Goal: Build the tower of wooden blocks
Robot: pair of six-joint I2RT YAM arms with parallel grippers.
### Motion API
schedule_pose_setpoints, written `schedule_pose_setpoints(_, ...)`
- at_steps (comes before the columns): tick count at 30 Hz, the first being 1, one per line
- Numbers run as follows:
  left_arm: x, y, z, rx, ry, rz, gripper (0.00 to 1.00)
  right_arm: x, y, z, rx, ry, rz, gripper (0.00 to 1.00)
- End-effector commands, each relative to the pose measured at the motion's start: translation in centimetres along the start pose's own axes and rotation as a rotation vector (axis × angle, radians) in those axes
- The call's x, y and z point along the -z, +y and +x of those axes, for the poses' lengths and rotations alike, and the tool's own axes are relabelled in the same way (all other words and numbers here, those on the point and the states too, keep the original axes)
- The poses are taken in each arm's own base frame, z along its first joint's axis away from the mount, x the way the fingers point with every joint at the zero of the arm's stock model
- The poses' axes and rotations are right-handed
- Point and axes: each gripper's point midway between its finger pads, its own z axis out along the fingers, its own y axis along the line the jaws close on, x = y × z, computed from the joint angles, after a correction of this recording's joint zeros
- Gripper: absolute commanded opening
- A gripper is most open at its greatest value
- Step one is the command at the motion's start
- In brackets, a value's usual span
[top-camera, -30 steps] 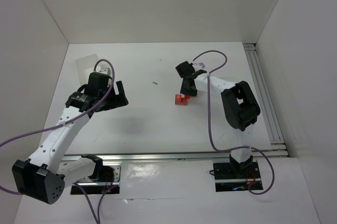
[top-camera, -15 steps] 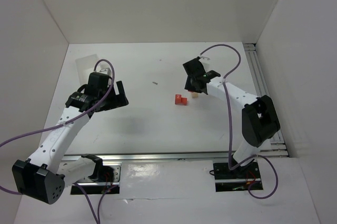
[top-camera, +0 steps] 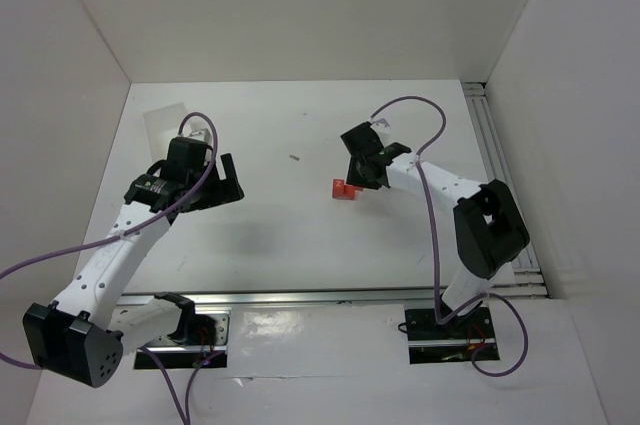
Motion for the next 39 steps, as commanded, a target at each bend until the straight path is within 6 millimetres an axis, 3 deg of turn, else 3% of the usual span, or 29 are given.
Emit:
schedule_pose_setpoints(1,0.6,-0.8,-1.3,-0.001,-0.046,0.035,0.93,-0.4,1.2,0.1,0.026,-0.010,-0.029,0.38)
schedule_pose_setpoints(26,0.4,-0.6,-1.0,-0.002,-0.038,0.031,0.93,-1.8,2.2,0.5,0.042,0.016,-0.026,0.41)
schedule_pose_setpoints(39,0.4,-0.8,-0.9,0.007,-0.033,0.039,0.93,-0.7,2.9,-0.6,0.052,-0.005,-0.034,0.54)
